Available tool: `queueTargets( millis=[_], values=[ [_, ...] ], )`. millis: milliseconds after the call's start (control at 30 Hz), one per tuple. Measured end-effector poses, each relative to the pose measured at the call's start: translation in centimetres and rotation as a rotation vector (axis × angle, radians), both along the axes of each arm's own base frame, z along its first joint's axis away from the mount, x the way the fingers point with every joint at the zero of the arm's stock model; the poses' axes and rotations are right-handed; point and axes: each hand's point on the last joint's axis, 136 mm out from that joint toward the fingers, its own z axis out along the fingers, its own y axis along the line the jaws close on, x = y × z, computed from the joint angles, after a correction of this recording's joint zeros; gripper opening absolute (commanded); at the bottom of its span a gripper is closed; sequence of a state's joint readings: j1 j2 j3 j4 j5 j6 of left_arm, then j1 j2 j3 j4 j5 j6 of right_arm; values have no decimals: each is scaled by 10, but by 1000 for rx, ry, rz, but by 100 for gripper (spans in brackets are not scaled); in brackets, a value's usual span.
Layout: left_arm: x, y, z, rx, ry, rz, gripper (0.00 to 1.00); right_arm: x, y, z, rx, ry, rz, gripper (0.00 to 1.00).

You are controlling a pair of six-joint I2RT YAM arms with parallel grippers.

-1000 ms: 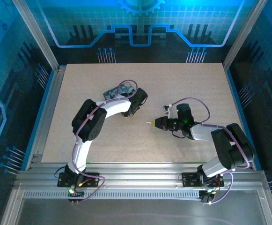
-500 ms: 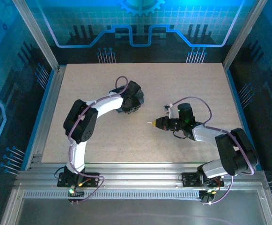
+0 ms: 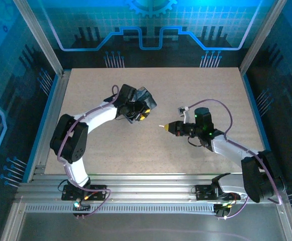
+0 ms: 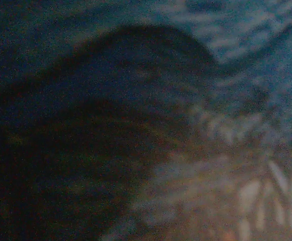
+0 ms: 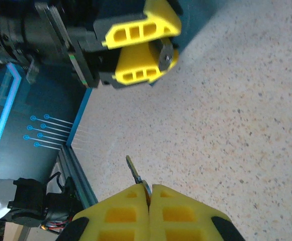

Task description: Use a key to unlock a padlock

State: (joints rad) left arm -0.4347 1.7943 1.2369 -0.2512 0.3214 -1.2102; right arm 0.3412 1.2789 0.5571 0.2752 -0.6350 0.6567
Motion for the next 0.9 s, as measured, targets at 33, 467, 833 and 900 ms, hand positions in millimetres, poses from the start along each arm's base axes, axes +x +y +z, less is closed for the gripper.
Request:
queueTargets(
  millis=[33, 467, 833, 900],
  values=[
    [-3, 0, 1, -20, 9, 11, 0, 2, 1, 3, 4, -12, 0, 0],
    [-29, 6, 33, -169, 48, 125, 0, 18, 24, 23, 14, -162, 39, 0],
    [-36, 5, 45, -238, 66, 153, 0, 16, 50, 39, -23, -281, 97, 0],
    [-37, 4, 46, -245, 62, 151, 0, 18, 49, 36, -35, -278, 89, 0]
  ],
)
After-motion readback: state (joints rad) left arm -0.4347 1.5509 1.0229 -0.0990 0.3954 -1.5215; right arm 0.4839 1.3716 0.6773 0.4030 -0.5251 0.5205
